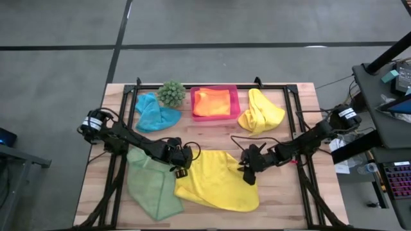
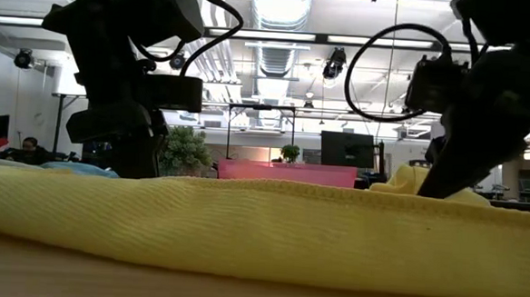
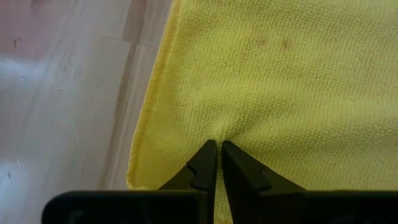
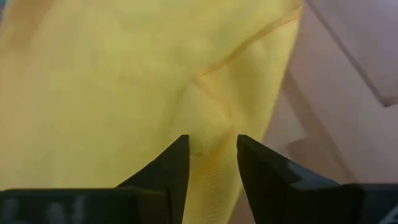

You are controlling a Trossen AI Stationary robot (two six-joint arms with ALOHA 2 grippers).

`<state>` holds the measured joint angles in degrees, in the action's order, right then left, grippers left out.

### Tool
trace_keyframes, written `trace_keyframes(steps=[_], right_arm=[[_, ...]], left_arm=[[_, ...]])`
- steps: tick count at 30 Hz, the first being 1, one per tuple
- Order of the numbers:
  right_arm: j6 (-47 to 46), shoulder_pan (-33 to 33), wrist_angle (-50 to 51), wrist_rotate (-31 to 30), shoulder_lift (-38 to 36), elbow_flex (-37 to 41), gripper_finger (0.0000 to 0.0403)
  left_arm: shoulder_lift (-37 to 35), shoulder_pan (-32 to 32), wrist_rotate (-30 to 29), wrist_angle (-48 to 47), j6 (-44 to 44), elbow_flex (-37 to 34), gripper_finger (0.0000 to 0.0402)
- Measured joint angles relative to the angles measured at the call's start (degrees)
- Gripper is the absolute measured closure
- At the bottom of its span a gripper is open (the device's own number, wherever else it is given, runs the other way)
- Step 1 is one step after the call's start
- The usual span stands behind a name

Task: Fold microfiber towels
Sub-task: Fold the bottom yellow microfiber towel

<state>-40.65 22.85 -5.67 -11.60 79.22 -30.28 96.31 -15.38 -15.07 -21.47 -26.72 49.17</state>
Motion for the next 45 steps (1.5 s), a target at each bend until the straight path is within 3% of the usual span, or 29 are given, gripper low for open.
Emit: trace_keyframes(steps=[12, 19, 29, 34, 45], right_arm=[[5.55, 0.56, -8.87, -0.43, 4.25, -0.31, 0.0316], [10.22, 0.92, -9.76, -0.43, 7.61, -2.87, 0.0378], [14.93, 0.90, -4.14, -1.70, 2.91, -4.02, 0.0393], [14.77, 0.88, -0.73, -1.47, 2.21, -3.98, 0.0359], [14.26, 0.63, -0.30, -2.59, 4.28, -3.78, 0.0206]], left_arm=[[0.00, 0.00, 0.02, -0.02, 0.04, 0.02, 0.0392], [0.00, 0.00, 0.02, -0.02, 0.02, 0.02, 0.0392], [0.00, 0.00, 0.02, -0.02, 0.02, 0.02, 0.0392], [0.00, 0.00, -0.02, 0.00, 0.02, 0.02, 0.0392], [0.00, -0.04, -0.15, 0.02, 0.00, 0.02, 0.0392]])
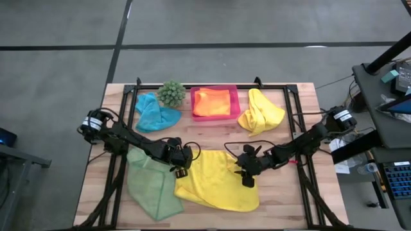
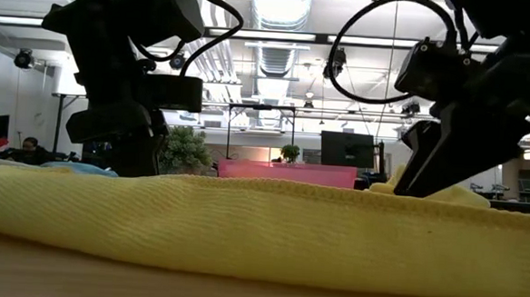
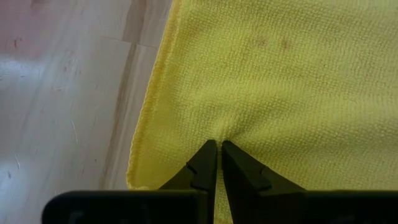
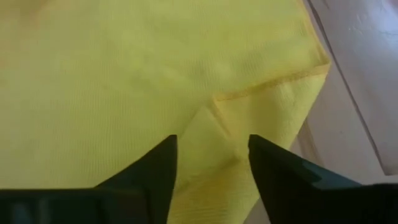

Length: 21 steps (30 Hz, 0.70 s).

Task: Fold microfiber towels
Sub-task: Fold the bottom yellow microfiber towel

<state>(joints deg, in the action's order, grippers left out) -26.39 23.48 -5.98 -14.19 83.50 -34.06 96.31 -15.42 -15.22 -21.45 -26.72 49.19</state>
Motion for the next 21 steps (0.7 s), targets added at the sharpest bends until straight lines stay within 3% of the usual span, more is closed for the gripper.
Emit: trace_keyframes(steps=[5, 10, 21], right_arm=[[-0.10, -0.02, -1.53, -1.01, 2.87, 0.10, 0.0185], [0.82, 0.00, -3.46, -0.86, 3.59, 0.11, 0.0208], [1.61, 0.00, -3.52, 2.20, 3.20, 0.02, 0.0378]], left_arm=[[0.00, 0.00, -0.04, 0.03, 0.00, 0.00, 0.0392], [0.00, 0.02, -0.07, 0.49, -0.02, 0.00, 0.0392], [0.00, 0.04, -0.07, 0.51, -0.02, 0.00, 0.0392]])
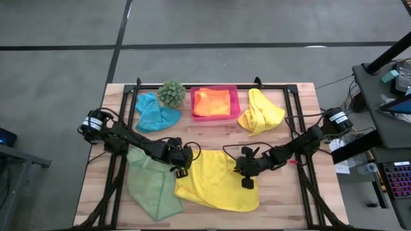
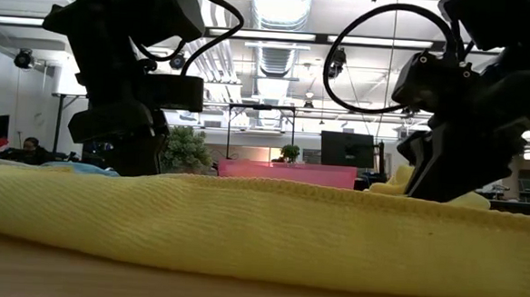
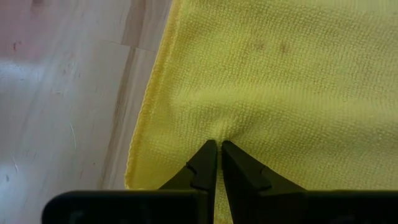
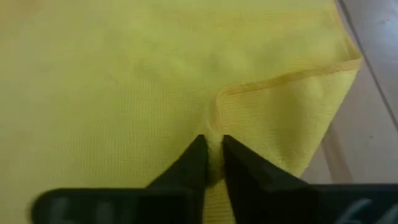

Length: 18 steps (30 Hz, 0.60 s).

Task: Fold microfiber towels
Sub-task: Fold the bottom yellow microfiber towel

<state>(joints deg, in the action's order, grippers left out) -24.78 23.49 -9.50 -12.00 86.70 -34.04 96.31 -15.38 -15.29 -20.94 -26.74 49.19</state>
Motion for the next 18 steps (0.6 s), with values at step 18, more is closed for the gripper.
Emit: trace_keyframes(steps=[18], right_arm=[[-0.59, -0.64, 31.91, -9.02, -12.76, -3.19, 0.0394]], left_arm=[[0.00, 0.04, -3.29, -0.16, -0.09, 0.00, 0.0392]])
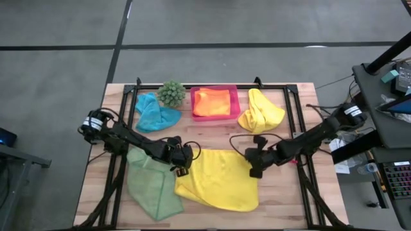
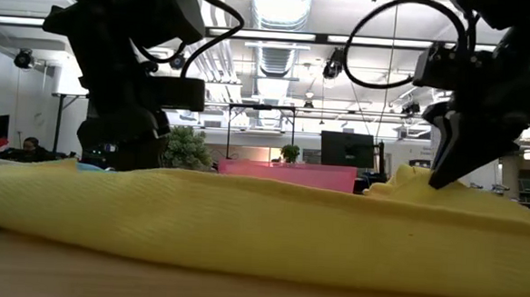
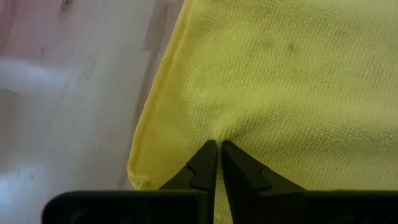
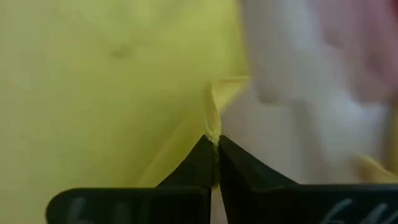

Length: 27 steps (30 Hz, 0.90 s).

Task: Fold microfiber towels
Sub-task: Fold the bottom yellow microfiber towel

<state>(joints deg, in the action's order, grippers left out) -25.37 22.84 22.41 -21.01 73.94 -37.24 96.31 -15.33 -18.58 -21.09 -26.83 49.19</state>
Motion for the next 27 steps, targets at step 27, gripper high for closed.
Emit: trace_keyframes(steps=[27], right_arm=[[-1.02, -2.75, 10.28, -2.75, -3.69, -4.44, 0.0297]], left_arm=[[-6.36, 0.11, -0.03, -0.91, 0.25, 1.53, 0.0392]])
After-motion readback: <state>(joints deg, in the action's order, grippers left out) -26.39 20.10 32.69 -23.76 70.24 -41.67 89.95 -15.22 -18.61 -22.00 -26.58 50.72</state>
